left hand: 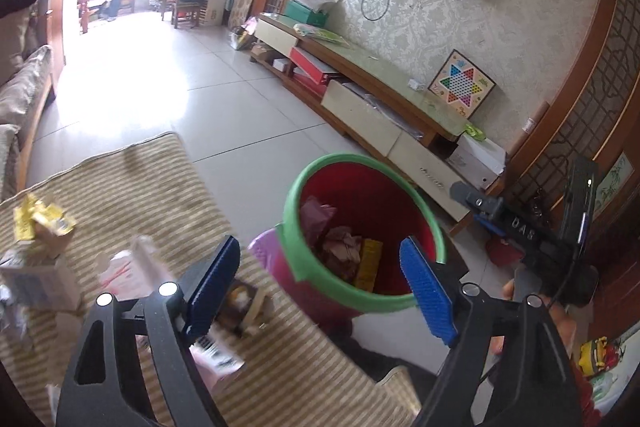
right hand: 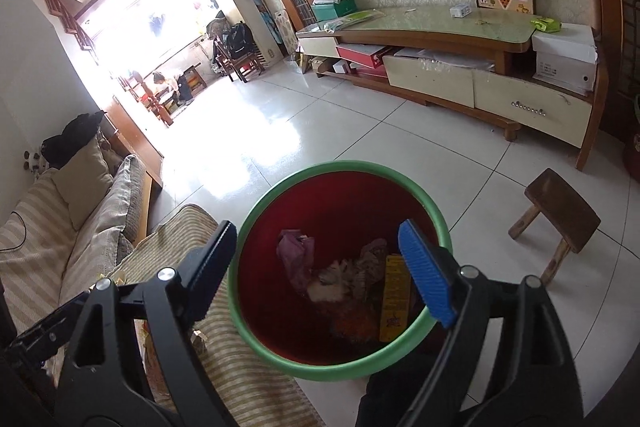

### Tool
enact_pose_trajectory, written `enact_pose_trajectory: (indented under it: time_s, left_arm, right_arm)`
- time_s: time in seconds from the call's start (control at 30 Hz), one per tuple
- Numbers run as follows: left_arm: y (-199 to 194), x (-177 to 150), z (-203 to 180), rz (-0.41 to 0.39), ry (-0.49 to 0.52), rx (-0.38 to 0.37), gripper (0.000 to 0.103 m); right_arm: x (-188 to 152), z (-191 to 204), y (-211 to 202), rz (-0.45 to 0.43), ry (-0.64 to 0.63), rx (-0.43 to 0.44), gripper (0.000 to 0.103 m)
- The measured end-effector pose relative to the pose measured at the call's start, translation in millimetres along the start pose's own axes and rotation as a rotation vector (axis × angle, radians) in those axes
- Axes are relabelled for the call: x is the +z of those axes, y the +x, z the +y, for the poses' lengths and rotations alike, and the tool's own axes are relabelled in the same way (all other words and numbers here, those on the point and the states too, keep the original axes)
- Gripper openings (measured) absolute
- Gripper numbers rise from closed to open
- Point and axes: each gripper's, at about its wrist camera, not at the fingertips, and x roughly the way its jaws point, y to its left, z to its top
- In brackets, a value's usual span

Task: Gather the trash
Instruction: 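Move both open tools back over the table, then grasp the pink-white carton with the right tool while the left tool grasps the clear bottle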

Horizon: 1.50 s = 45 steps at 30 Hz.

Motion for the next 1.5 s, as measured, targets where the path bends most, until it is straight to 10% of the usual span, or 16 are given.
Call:
enact_pose_trajectory:
  time_s: [0.5, 1.17, 1.5]
  left_arm:
    - [-147, -162, 215, 0.145, -0.416, 0.494, 0.086]
    - [-169, -187, 250, 0.085, -0.487, 0.477, 0.086]
    - [-163, -180, 227, 0.071, -0.436, 0.401, 0.086]
  right_arm:
    - [-99, 123, -33, 0.178, -0.239, 0.084, 0.09]
    - [-134, 229, -42, 0.25, -0.422, 0.159, 0.092]
    - [-131, 255, 35, 0.372, -0.577, 0.097, 0.092]
